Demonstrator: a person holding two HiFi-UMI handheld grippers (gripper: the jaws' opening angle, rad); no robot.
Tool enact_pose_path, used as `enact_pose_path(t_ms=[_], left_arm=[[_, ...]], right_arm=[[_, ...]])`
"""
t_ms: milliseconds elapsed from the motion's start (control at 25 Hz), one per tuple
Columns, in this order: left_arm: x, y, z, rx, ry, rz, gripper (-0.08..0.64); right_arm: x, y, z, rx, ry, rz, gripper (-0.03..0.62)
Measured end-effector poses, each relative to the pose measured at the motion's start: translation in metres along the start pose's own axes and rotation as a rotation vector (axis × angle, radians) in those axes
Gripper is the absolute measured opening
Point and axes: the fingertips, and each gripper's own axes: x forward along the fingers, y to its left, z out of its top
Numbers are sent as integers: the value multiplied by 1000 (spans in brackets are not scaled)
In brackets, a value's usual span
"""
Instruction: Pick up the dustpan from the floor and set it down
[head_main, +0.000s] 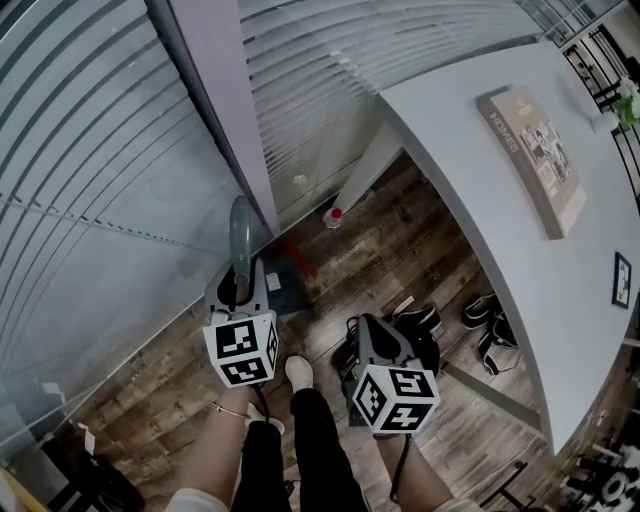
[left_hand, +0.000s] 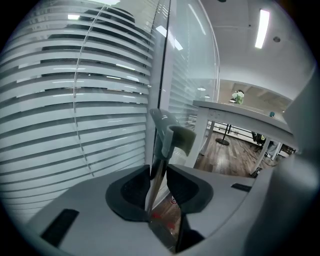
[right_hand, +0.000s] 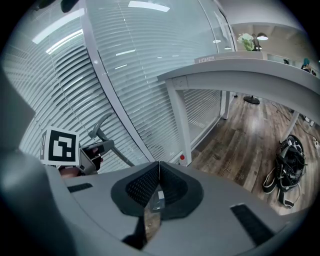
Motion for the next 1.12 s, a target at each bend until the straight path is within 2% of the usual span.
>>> enact_pose_path(t_ms=[280,680,1120], left_arm=[[-3,2,0,40,-3,27,100],[-15,11,-3,40,5,41,97],[-64,11,-11,53,8,35,94]], right_arm=[[3,2,-2,-1,6,2,32],[4,13,-3,-9,7,16,32],[-3,36,1,-36,-16,55,32]])
